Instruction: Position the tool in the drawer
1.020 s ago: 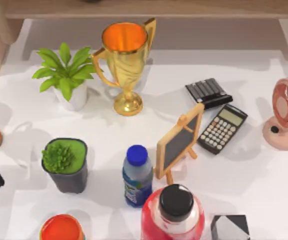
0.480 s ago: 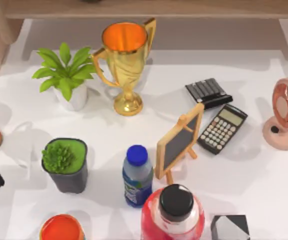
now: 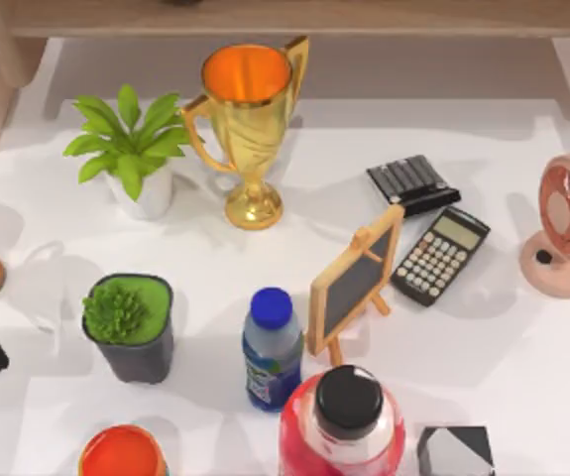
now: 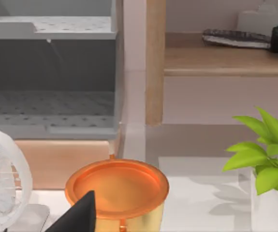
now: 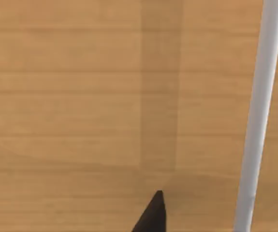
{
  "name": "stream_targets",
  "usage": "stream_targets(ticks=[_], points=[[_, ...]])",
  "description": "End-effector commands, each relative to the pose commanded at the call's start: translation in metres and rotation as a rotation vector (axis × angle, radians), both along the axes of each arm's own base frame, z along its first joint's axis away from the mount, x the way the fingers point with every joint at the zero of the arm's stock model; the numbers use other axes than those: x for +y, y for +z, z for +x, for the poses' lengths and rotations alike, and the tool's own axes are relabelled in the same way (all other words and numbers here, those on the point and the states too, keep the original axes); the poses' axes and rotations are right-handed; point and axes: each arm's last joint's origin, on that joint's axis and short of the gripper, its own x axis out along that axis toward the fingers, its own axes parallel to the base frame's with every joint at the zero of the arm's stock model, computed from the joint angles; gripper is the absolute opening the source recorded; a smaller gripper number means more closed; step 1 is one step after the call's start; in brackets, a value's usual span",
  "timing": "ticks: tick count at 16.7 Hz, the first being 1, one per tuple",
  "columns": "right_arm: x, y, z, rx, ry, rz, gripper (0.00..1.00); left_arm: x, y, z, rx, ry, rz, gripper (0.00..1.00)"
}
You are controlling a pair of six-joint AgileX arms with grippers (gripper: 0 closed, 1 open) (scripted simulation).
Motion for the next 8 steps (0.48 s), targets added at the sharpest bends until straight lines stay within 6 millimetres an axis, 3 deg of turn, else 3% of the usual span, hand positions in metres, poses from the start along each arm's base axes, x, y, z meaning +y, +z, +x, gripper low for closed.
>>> stream_targets(ticks=[5,8], points=[[0.0,0.0,0.0,0.0,0.0,0.0,0.02,0.0,0.0,0.0,0.0,0.0,0.0,1.0],[0.0,0.0,0.0,0.0,0.0,0.0,0.0,0.0,0.0,0.0,0.0,0.0,0.0,1.0]])
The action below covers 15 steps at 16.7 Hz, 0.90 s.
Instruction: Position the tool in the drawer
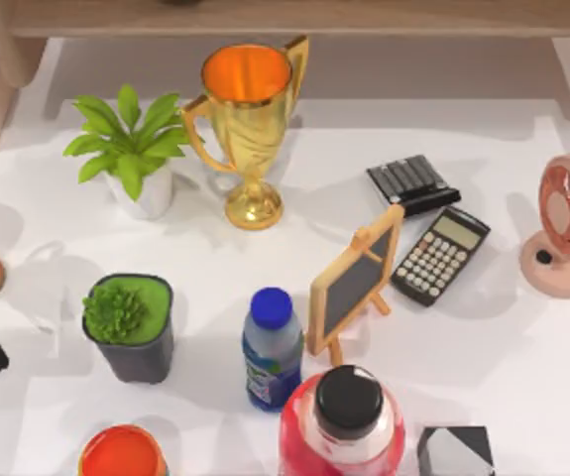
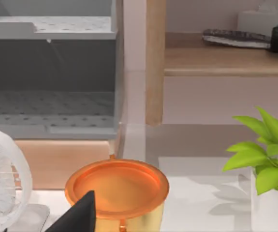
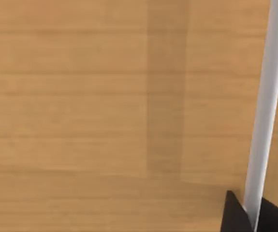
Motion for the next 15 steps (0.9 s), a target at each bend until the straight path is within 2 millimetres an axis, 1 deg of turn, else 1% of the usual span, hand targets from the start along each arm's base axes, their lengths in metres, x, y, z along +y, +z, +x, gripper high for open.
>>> stream_targets(ticks=[7,9,13,15], points=[[0.0,-0.002,0.001,0.007,-0.003,0.007,0.0,0.0,0.0,0.0,0.0,0.0,0.0,1.0],[0.001,-0.004,0.012,0.015,-0.001,0.013,0.0,0.0,0.0,0.0,0.0,0.0,0.0,1.0],[-0.005,0.002,0.047,-0.011,-0.004,-0.005,0.0,0.0,0.0,0.0,0.0,0.0,0.0,1.0],[-0.002,0.0,0.061,0.001,-0.003,0.003,0.0,0.0,0.0,0.0,0.0,0.0,0.0,1.0]])
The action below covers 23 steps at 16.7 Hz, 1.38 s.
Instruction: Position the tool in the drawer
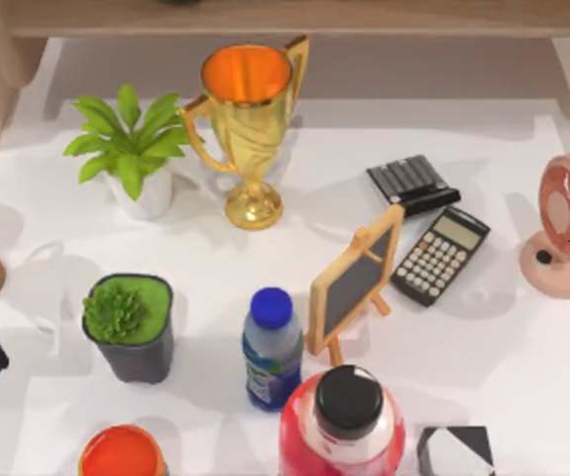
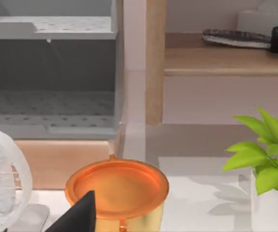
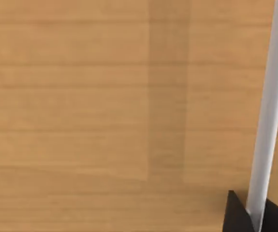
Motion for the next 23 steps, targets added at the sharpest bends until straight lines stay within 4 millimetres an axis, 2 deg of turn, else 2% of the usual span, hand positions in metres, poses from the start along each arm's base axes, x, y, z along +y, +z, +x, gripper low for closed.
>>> stream_targets(ticks=[6,13,19,21,23], points=[[-0.002,-0.003,0.004,0.01,-0.009,0.006,0.0,0.0,0.0,0.0,0.0,0.0,0.0,1.0],[-0.002,-0.002,0.059,0.006,-0.006,0.006,0.0,0.0,0.0,0.0,0.0,0.0,0.0,1.0],[-0.003,-0.002,0.062,0.009,-0.011,0.008,0.0,0.0,0.0,0.0,0.0,0.0,0.0,1.0],[-0.002,-0.007,0.071,0.026,-0.01,0.014,0.0,0.0,0.0,0.0,0.0,0.0,0.0,1.0],[-0.005,-0.004,0.087,0.015,-0.011,0.009,0.0,0.0,0.0,0.0,0.0,0.0,0.0,1.0]])
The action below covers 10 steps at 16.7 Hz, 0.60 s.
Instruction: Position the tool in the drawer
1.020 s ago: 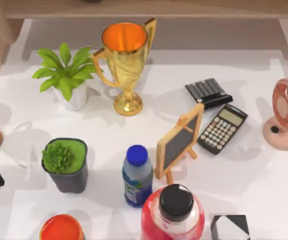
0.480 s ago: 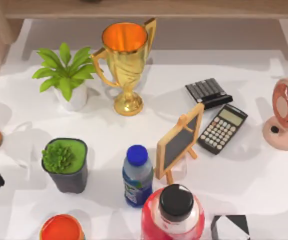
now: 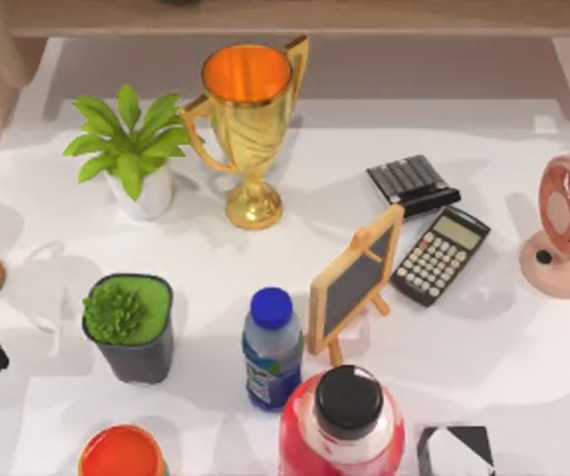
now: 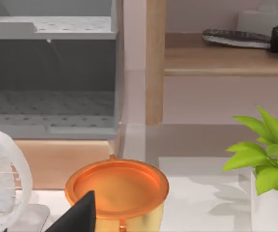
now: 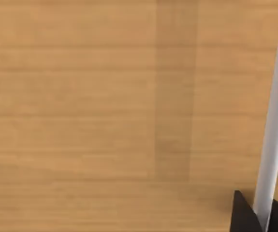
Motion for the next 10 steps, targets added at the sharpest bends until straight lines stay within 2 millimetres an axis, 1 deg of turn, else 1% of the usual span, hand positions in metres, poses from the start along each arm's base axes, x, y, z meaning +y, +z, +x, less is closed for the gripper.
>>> stream_targets(ticks=[3,5,9,10], points=[[-0.004,0.009,0.025,-0.029,-0.002,-0.014,0.0,0.0,0.0,0.0,0.0,0.0,0.0,1.0],[-0.001,0.005,0.036,-0.012,0.0,-0.005,0.0,0.0,0.0,0.0,0.0,0.0,0.0,1.0],[0.001,0.003,0.038,-0.008,0.0,-0.001,0.0,0.0,0.0,0.0,0.0,0.0,0.0,1.0],[0.001,0.003,0.038,-0.008,0.0,-0.001,0.08,0.0,0.0,0.0,0.0,0.0,0.0,1.0]])
